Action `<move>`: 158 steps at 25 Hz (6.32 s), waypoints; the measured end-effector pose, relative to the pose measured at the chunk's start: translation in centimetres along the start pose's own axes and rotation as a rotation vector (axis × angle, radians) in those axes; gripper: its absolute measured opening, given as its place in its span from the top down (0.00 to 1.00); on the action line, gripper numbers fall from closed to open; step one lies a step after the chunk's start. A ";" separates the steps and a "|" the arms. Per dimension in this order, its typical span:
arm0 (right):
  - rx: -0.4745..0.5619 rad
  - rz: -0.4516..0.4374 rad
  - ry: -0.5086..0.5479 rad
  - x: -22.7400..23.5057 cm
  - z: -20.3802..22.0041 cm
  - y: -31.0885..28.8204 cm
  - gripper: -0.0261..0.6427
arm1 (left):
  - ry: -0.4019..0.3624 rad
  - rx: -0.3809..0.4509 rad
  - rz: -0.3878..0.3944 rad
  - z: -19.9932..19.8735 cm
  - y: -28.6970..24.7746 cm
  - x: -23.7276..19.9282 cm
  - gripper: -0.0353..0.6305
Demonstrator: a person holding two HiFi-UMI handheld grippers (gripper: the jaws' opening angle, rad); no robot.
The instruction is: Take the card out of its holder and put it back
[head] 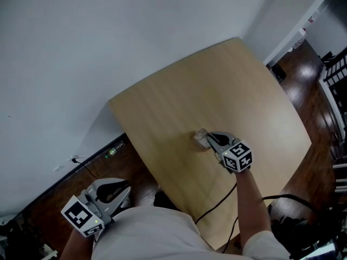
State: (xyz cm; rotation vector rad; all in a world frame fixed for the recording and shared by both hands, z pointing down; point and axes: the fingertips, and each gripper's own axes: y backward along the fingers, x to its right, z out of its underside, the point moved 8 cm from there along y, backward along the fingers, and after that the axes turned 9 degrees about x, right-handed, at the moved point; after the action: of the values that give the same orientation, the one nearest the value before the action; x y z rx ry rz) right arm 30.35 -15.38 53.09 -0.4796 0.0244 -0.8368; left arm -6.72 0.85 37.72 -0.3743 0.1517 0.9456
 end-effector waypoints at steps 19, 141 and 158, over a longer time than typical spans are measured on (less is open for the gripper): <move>0.012 0.054 0.114 -2.8 -6.1 2.8 0.93 | -0.013 0.063 0.043 0.6 2.9 -1.4 0.88; -0.014 -0.064 0.043 0.1 -0.2 -0.4 0.93 | 0.019 -0.049 -0.005 0.5 0.2 -1.5 0.88; 0.175 0.290 0.151 -8.1 -6.6 4.5 0.72 | -0.060 0.002 0.132 0.7 7.1 -1.9 0.88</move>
State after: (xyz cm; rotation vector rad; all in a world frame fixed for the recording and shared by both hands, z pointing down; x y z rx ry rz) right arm 26.67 -9.62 43.97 -0.2400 0.1555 -0.5819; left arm -13.57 3.42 37.19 -0.3371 0.1233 1.0859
